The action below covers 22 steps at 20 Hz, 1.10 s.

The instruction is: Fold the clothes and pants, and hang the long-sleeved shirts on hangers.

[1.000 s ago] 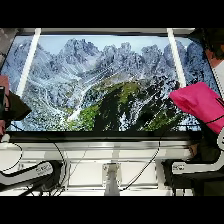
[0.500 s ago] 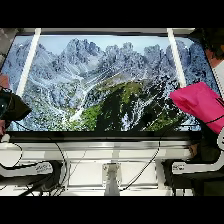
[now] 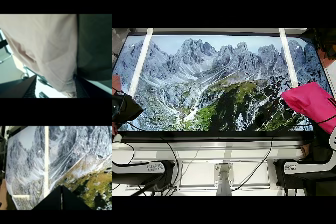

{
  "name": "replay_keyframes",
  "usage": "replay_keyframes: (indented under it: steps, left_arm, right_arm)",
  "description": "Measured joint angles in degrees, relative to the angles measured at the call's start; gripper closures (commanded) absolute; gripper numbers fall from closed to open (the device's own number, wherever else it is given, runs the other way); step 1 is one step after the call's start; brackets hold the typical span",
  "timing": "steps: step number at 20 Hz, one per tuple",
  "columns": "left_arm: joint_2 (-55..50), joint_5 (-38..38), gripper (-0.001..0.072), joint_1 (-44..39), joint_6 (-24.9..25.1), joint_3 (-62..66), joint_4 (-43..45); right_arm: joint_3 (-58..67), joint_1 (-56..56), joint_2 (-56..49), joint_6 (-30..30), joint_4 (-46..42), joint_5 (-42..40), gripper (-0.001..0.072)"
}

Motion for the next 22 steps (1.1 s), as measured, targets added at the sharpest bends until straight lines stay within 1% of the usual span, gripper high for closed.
replay_keyframes:
  steps: [1, 2, 3, 4, 5, 7, 12, 14, 16, 18, 20, 22]
  left_arm:
    - [-0.1, 0.2, 0.0241, 0.6, 0.0, 0.0, 0.0]
    - [-0.1, 0.3, 0.0346, 1.2, 0.0, 0.0, 0.0]
    - [-0.2, 0.3, 0.0475, 1.8, 0.2, 0.0, 0.1]
    - [-0.2, 0.3, 0.0587, 2.3, 0.2, 0.0, 0.2]
    - [-0.2, 0.5, 0.0608, 2.5, 0.2, 0.0, 0.2]
    - [-0.2, 1.0, 0.0696, 3.0, 0.2, 0.0, 0.2]
    - [0.3, 1.4, 0.0699, 3.2, 0.2, 0.4, 0.3]
    - [1.7, 1.4, 0.0699, 3.2, -1.3, 1.6, 0.2]
    - [4.1, 1.5, 0.0699, 3.2, -5.4, 3.7, -0.3]
    - [7.5, 2.4, 0.0699, 3.2, -11.6, 5.6, -2.2]
    - [11.8, 5.3, 0.0699, 3.1, -17.6, 6.8, -4.9]
    - [16.4, 9.6, 0.0699, 2.1, -21.4, 7.4, -7.4]
  right_arm:
    - [0.0, 0.0, 0.0, 0.0, 0.0, 0.0, 0.0692]
    - [0.0, 0.0, 0.0, 0.0, 0.0, 0.0, 0.0692]
    - [0.0, 0.0, 0.0, 0.0, 0.0, 0.0, 0.0692]
    - [0.0, 0.0, 0.0, 0.0, 0.0, 0.0, 0.0691]
    - [0.0, 0.0, 0.0, 0.0, 0.0, 0.0, 0.0692]
    - [0.0, 0.0, 0.0, 0.0, 0.0, 0.0, 0.0692]
    - [0.0, 0.0, 0.0, 0.0, 0.0, 0.0, 0.0692]
    - [0.0, 0.0, 0.0, 0.0, 0.0, 0.0, 0.0691]
    - [0.0, 0.0, 0.0, 0.0, 0.0, 0.0, 0.0692]
    - [0.0, 0.0, 0.0, 0.0, 0.0, 0.0, 0.0692]
    - [0.0, 0.0, 0.0, 0.0, 0.0, -0.1, 0.0692]
    - [0.0, 0.0, 0.1, 0.0, 0.1, 0.0, 0.0692]
